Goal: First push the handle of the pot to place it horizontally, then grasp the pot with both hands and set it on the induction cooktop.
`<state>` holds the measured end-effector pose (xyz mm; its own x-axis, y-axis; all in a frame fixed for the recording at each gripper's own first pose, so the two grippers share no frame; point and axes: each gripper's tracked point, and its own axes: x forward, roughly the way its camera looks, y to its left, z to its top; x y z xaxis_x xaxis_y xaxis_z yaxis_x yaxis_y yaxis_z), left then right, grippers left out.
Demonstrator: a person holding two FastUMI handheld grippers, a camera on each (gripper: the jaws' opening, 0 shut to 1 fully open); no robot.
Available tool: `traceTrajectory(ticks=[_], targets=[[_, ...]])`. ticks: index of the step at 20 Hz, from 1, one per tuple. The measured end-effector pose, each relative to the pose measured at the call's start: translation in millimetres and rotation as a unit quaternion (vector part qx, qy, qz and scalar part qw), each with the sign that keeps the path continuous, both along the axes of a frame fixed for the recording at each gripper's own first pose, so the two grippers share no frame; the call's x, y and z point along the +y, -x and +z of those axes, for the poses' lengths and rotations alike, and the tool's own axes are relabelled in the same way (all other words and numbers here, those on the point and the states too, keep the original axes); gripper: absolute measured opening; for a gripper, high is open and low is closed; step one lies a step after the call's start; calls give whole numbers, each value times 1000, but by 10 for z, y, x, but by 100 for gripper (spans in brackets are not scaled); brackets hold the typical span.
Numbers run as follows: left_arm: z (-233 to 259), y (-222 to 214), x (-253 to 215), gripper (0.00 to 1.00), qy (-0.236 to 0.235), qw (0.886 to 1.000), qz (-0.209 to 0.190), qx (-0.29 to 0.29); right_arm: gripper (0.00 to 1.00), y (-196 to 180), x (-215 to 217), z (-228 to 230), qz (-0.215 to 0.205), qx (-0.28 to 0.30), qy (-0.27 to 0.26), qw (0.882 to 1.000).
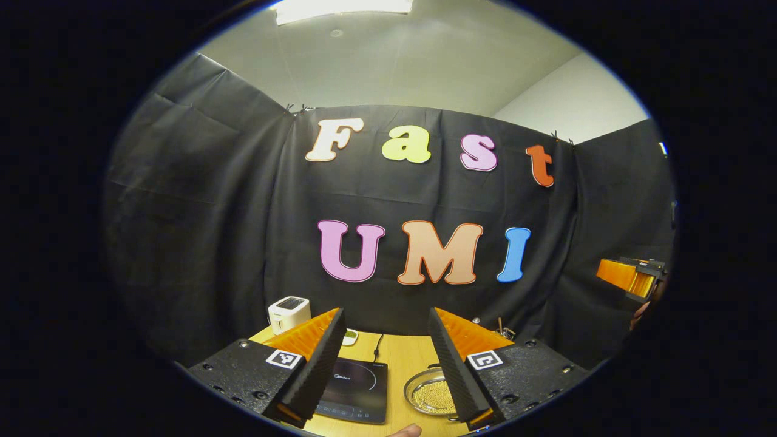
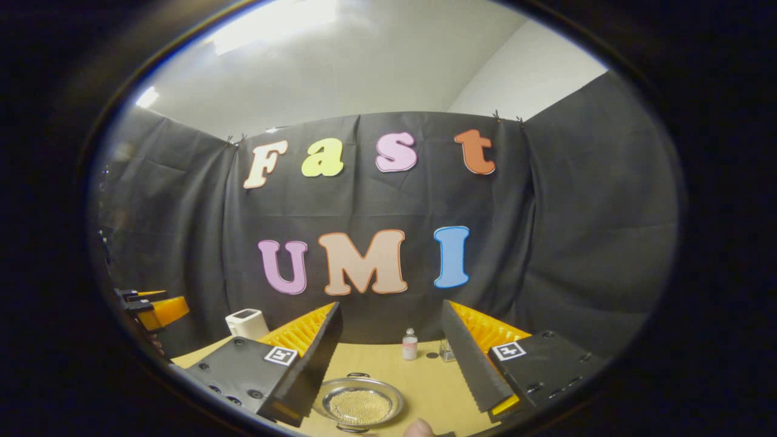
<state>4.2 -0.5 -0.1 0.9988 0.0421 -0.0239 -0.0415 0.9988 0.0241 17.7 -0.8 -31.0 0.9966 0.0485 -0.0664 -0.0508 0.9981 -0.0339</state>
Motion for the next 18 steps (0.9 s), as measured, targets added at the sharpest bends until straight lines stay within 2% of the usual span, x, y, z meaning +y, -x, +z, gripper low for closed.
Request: traceTrajectory(ticks=[2, 3, 6, 7, 8, 9, 10, 11, 14, 15, 16, 17, 18], targets=[[2, 16, 47, 84, -4, 1000, 2, 1, 92, -4, 62, -52, 3, 5, 2, 1000], [3, 22, 71, 79, -5, 1000, 2, 1, 92, -21, 99, -74, 4, 9, 5, 1000], [-24, 21, 143, 78, -6, 1000, 0, 3, 89, -19, 225, -193, 8, 22, 14, 1000], [-49, 20, 169, 79, -4, 1000, -1, 5, 80, -43, 262, -254, 10, 28, 18, 999], [-62, 20, 192, 84, -2, 1000, -4, 8, 76, -43, 327, -311, 11, 34, 21, 999], [-79, 19, 205, 79, 0, 1000, -6, 7, 72, -17, 357, -337, 11, 38, 23, 999], [-85, 9, 235, 79, 0, 1000, -8, 6, 65, -20, 401, -370, 11, 41, 24, 999], [-82, 3, 274, 79, 1, 1000, -9, 5, 65, -52, 422, -435, 9, 46, 27, 999], [-118, -29, 345, 79, 3, 1000, -12, 9, 41, 3, 518, -433, 5, 43, 34, 998], [-139, -42, 370, 79, 4, 1000, -11, 10, 42, 17, 549, -466, 3, 46, 38, 998], [-152, -70, 390, 79, 5, 1000, -8, 12, 34, -49, 574, -529, 10, 50, 38, 998], [-172, -93, 414, 79, 7, 1000, -4, 14, 33, -154, 580, -649, 12, 57, 40, 998], [-187, -141, 425, 84, 11, 1000, 1, 15, 29, -223, 570, -676, 15, 63, 38, 997]])
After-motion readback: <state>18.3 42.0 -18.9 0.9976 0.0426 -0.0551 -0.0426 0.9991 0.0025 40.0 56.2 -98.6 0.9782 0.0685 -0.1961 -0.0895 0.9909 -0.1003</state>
